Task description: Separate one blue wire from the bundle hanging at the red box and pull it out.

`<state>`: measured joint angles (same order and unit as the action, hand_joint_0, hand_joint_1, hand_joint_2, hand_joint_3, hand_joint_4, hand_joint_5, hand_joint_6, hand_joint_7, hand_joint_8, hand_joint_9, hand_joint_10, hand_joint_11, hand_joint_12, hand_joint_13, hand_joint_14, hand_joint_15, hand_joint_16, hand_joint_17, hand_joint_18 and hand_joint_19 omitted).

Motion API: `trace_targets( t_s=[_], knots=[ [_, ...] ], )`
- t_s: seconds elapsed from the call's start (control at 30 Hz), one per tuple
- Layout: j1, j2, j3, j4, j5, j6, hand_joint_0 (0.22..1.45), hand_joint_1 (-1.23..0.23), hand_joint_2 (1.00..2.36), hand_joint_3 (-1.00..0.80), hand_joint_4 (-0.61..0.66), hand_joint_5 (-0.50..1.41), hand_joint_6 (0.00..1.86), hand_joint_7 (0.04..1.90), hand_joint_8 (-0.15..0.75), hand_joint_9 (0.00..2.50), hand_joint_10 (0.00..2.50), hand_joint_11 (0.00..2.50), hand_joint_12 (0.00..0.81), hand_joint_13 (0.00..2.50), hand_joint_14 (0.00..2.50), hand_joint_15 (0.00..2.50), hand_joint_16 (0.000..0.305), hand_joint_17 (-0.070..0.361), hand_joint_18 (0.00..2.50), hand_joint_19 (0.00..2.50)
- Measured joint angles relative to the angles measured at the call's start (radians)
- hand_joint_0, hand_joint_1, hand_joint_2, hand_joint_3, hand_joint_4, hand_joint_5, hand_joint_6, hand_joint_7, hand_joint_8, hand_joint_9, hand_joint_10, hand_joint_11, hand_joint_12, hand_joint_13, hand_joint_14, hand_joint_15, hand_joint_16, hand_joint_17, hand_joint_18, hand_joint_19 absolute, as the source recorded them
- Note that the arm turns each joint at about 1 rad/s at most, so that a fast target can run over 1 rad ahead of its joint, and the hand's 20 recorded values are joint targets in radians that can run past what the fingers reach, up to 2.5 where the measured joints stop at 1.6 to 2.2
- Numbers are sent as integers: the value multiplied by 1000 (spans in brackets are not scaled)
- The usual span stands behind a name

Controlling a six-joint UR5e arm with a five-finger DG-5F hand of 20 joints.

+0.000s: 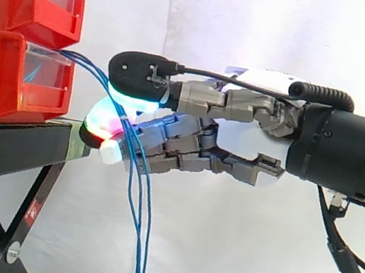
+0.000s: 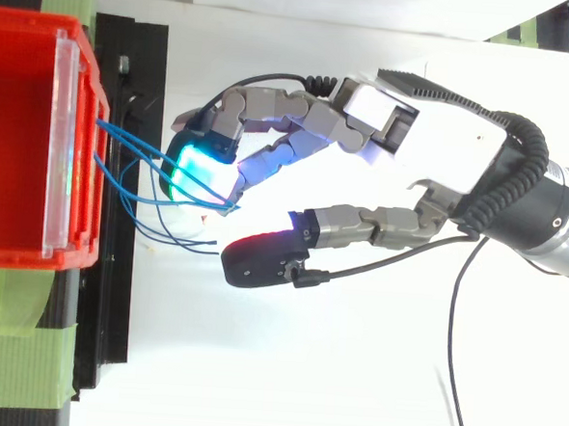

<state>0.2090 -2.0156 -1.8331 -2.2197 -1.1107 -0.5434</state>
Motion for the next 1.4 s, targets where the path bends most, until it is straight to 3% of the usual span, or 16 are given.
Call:
trace_targets(
  t_s=[0.67, 1.23, 1.4],
  knots=[
    [5, 0, 8, 0, 0, -2, 615, -564, 1023, -121, 240, -94, 556, 1395, 310, 908, 13, 517, 357, 465, 10, 258, 47, 105, 363, 455],
    [7, 0, 19, -5, 2, -3, 609, -652, 1031, -2, 232, -102, 574, 1414, 314, 936, 17, 642, 358, 477, 10, 274, 47, 105, 392, 459],
    [7, 0, 19, -5, 3, -3, 605, -647, 1034, 82, 207, -110, 642, 1324, 320, 957, 18, 686, 358, 492, 11, 281, 46, 105, 414, 456]
  ],
)
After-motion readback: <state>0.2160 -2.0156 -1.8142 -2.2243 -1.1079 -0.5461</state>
